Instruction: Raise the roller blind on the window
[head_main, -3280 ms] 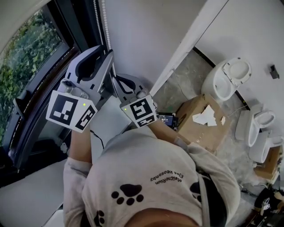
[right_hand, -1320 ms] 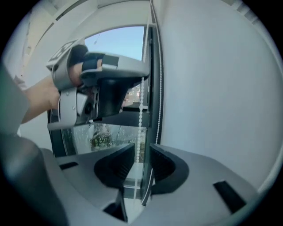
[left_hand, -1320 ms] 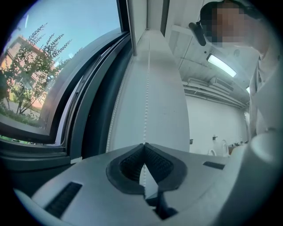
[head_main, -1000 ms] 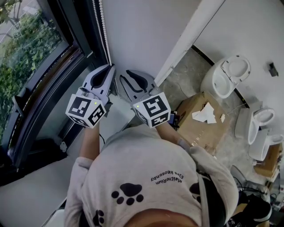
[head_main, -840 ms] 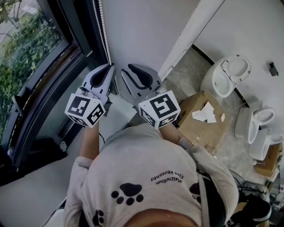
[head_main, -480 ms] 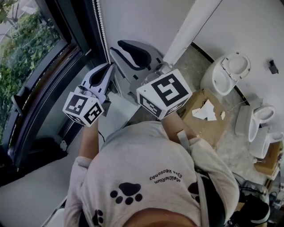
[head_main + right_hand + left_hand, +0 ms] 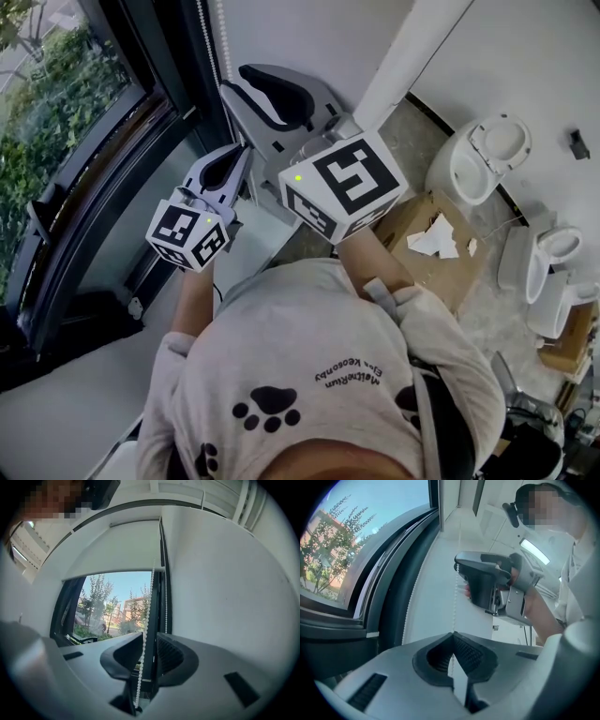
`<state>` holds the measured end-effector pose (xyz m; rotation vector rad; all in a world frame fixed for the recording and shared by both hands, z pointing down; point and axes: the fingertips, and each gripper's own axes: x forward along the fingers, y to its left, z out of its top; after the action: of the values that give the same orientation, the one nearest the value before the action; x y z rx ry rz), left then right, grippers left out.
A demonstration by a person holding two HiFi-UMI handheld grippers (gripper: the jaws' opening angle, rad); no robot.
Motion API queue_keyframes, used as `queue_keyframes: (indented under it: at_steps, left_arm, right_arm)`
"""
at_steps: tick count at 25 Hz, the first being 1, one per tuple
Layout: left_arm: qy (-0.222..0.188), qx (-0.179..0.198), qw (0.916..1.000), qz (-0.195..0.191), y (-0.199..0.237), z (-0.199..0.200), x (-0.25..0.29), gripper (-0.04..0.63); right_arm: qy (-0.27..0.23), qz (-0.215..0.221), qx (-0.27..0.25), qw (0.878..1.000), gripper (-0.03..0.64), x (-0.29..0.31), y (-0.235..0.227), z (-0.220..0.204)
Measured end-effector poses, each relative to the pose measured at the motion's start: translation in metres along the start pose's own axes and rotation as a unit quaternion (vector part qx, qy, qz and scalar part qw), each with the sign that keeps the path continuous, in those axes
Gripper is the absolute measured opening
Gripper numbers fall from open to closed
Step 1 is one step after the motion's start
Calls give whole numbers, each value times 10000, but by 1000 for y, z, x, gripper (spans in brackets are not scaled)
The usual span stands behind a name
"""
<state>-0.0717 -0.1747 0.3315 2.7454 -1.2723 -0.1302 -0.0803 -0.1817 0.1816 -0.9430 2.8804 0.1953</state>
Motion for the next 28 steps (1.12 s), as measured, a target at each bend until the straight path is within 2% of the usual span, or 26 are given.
queue_keyframes:
  at_steps: [11,17,21,26,27,28]
  left_arm:
    - [579,-270,9979,113,6,-62,2,8]
    - [645,-298,9974,148,6,-74,3,8]
    - [611,-130,9978,205,7,-73,4,8]
    - [289,405,9983,318,8,-70,0,9]
    - [309,410,9983,282,7,-71,0,39]
    - [342,350,9986,222,6,-73,1,129]
  right_arm:
    - [9,-42,-8,10000,69,1,-2,0]
    - [113,-8,-53,9999,26,5,-1,0]
    - [152,97,31,9998,11,6,2,-1]
    - [114,-6,-88,9999,9,7,-1,-1]
    - [104,-11,-52,9999,9,7,-2,-1]
    - [99,-12,-11,9999,9,7,-4,-1]
